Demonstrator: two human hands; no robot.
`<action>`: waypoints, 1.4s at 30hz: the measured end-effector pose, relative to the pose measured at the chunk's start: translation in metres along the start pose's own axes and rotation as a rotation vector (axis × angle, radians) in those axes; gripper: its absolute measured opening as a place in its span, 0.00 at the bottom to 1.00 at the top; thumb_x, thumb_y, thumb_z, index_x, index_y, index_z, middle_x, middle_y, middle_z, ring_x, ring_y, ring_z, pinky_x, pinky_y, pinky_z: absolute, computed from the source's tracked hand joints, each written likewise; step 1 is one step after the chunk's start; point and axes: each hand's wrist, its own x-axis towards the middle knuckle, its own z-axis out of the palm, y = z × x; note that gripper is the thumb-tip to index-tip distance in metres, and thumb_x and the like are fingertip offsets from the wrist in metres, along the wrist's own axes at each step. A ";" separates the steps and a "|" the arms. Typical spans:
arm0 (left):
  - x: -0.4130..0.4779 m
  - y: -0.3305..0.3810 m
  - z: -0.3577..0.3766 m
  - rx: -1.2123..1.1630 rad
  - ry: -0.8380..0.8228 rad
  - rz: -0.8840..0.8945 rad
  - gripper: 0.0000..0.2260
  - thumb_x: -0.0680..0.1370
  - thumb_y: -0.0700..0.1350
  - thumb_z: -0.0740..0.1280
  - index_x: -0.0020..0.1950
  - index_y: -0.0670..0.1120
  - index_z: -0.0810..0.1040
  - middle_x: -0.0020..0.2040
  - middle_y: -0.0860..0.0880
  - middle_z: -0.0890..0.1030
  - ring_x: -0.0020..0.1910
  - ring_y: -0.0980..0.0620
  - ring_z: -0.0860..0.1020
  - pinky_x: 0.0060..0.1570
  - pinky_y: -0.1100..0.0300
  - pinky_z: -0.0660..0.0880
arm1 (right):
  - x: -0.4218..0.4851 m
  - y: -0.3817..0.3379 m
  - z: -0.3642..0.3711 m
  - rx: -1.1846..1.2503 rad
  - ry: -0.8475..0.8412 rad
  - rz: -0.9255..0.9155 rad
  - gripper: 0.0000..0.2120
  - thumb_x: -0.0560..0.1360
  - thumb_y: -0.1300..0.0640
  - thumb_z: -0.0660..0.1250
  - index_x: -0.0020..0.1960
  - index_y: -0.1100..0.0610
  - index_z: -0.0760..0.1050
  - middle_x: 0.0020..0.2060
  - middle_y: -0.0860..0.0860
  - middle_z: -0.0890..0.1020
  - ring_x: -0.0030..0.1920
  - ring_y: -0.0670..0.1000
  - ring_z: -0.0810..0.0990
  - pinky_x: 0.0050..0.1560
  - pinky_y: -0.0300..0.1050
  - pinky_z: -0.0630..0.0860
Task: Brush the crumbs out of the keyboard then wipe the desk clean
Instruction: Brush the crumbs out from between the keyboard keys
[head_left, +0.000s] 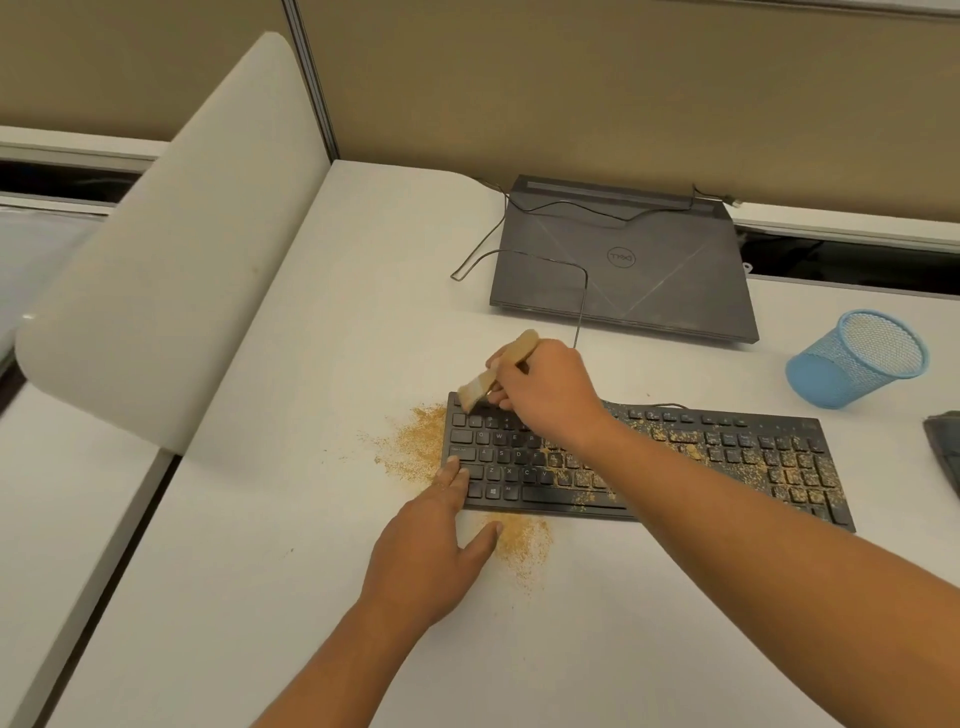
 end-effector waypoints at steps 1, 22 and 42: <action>0.000 0.000 0.000 0.002 0.000 0.003 0.32 0.78 0.61 0.63 0.79 0.54 0.57 0.79 0.61 0.52 0.75 0.59 0.62 0.69 0.61 0.64 | 0.000 0.001 -0.003 -0.025 0.006 -0.012 0.11 0.80 0.58 0.60 0.46 0.51 0.80 0.40 0.50 0.85 0.40 0.49 0.85 0.45 0.54 0.83; -0.003 -0.004 0.006 0.180 -0.019 0.059 0.34 0.79 0.62 0.60 0.80 0.51 0.53 0.79 0.59 0.47 0.77 0.59 0.54 0.73 0.60 0.61 | -0.051 0.046 -0.065 -0.255 -0.017 -0.063 0.10 0.81 0.57 0.62 0.49 0.54 0.83 0.33 0.45 0.81 0.27 0.44 0.72 0.25 0.33 0.67; -0.003 -0.003 0.010 0.137 0.000 0.046 0.34 0.78 0.61 0.63 0.80 0.50 0.55 0.80 0.58 0.50 0.77 0.57 0.58 0.70 0.61 0.61 | -0.041 0.025 -0.072 -0.653 -0.409 -0.227 0.08 0.79 0.59 0.66 0.52 0.51 0.83 0.48 0.46 0.85 0.47 0.46 0.80 0.50 0.45 0.78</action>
